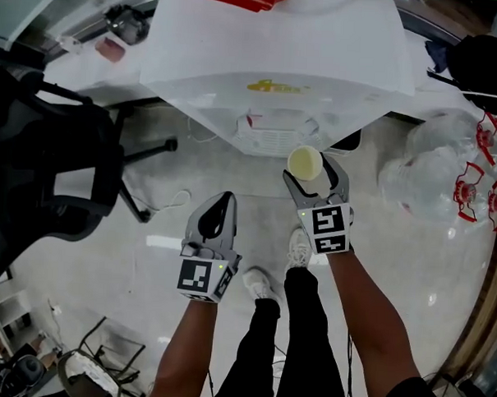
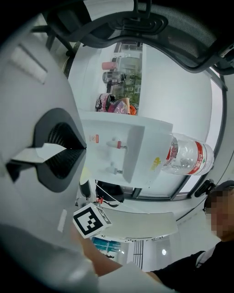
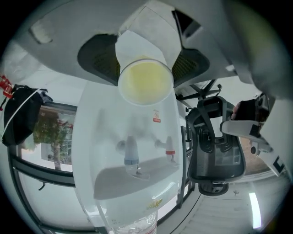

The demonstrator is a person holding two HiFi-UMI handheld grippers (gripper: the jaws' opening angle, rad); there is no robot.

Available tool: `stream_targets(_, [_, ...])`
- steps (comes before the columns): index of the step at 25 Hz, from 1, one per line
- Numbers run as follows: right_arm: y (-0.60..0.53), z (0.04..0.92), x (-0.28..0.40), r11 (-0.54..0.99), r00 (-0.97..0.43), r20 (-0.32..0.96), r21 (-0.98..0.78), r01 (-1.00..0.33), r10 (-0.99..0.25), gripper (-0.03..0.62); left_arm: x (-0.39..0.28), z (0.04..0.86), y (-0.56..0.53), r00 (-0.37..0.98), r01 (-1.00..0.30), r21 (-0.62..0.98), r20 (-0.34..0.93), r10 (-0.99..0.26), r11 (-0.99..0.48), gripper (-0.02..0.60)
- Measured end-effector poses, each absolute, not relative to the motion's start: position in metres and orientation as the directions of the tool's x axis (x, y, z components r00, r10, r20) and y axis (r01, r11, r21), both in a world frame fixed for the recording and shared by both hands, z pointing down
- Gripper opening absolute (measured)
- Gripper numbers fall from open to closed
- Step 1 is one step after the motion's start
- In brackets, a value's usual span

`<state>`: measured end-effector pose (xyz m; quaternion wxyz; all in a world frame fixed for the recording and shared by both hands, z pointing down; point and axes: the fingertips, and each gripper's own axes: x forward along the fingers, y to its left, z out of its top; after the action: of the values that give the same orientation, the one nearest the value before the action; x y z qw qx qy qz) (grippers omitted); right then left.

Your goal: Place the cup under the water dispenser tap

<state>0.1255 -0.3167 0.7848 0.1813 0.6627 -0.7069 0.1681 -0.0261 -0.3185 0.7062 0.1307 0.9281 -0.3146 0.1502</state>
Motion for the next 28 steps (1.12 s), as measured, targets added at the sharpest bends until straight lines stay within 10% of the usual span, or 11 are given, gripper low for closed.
stream_targets(28, [-0.352, 0.824, 0.150, -0.096, 0.071, 0.493, -0.026, -0.995, -0.867, 0.456, -0.027, 0.755, -0.285, 0.810, -0.541, 0.148, 0.356, -0.466, -0.828, 0.015])
